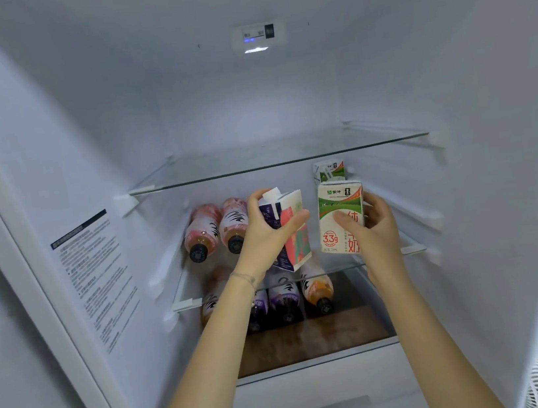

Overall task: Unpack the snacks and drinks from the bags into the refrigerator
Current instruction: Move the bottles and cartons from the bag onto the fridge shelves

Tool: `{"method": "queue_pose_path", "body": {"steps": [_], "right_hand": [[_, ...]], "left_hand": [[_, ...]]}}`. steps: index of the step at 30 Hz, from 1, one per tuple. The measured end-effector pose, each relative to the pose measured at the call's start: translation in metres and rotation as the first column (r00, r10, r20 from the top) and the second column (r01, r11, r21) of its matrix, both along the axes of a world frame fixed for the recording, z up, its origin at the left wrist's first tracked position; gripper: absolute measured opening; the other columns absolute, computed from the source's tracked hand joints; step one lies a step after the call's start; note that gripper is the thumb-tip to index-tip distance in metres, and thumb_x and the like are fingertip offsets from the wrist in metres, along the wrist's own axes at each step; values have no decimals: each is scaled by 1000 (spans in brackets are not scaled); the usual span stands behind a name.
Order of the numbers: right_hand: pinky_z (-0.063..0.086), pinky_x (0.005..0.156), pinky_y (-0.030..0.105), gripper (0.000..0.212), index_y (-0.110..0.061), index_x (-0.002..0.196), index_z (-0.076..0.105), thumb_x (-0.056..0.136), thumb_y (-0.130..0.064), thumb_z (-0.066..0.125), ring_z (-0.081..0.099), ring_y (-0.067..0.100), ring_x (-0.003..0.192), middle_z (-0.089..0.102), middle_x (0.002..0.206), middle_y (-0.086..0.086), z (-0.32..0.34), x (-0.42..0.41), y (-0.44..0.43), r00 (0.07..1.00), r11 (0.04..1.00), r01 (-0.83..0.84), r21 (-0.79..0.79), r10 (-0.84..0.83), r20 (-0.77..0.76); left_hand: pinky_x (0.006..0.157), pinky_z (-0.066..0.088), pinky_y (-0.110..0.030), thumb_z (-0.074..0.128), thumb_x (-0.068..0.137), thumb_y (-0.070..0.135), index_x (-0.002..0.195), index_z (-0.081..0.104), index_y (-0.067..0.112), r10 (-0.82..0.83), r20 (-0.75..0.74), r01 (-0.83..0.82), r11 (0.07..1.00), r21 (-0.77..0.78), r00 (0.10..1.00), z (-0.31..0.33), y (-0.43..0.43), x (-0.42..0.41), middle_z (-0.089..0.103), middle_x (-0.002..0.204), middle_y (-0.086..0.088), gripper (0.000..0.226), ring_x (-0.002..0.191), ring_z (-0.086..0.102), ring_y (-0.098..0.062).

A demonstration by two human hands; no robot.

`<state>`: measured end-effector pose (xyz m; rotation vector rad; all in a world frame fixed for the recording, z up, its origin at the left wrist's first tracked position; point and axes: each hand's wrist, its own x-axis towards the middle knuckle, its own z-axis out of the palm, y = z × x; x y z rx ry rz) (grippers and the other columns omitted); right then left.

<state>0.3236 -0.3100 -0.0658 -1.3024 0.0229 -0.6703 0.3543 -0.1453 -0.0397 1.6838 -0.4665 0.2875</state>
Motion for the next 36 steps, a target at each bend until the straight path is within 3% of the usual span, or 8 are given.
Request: {"method": "queue_pose_path", "body": {"steps": [7,12,16,21,25,29,33,36], "right_hand": [[59,69,26,44,-26,117,52,82,-12,74,66,13,96,64,111,-6,-6,5,-5,999,999,36,13,-36,-2],[60,67,25,43,-27,116,52,82,-12,74,67,8,91,64,105,-12,-9,6,-7,999,999,41,33,-41,8],[58,62,19,42,-28,114,52,83,-11,73,66,7,87,62,100,-16,-7,7,-10,998,998,58,34,-60,36],[57,60,16,36,-31,105,54,83,-9,72,65,5,85,62,99,-12,-2,11,-17,998,999,51,21,-51,25],[58,60,20,40,-32,108,53,82,-8,73,68,10,87,65,101,-8,2,15,-20,1000,1000,-4,31,4,-4],[57,62,23,42,-30,112,53,82,-10,74,68,11,89,65,103,-8,6,18,-20,999,999,-32,-32,31,-38],[58,66,26,43,-34,109,52,82,-9,74,68,12,90,64,103,-11,3,21,-24,998,995,-40,-92,36,-50],[57,59,19,44,-37,105,52,81,-7,74,67,8,87,63,99,-16,3,22,-28,998,992,-54,-110,49,-49]], "left_hand": [[68,50,-11,61,90,36,133,21,35,-107,-46,111,988,109,993,-9,-4,0,49,130,3,58,103,57,-1],[91,51,-29,53,98,22,143,20,29,-217,-116,229,968,106,969,-4,-4,5,42,134,-1,57,113,54,-11],[107,42,-39,57,95,29,140,31,25,-144,-46,150,966,211,989,-4,-4,18,39,139,1,52,125,46,-11],[87,47,-17,66,90,22,130,37,18,-86,-25,89,975,203,996,10,-9,34,48,132,0,50,116,51,-7],[86,52,-28,75,82,18,119,34,14,23,-93,-12,993,117,995,23,-17,52,54,128,-6,55,106,58,-15],[86,55,-38,80,78,22,119,33,11,99,-102,-75,973,220,990,38,-30,66,55,110,1,63,97,61,-17],[76,56,-34,76,82,22,88,58,17,74,-94,-33,921,388,993,53,-41,83,70,95,-2,20,85,66,-17],[86,56,-41,76,80,28,93,66,14,90,-95,-16,805,593,991,61,-47,100,72,99,-6,22,93,68,-22]]}}
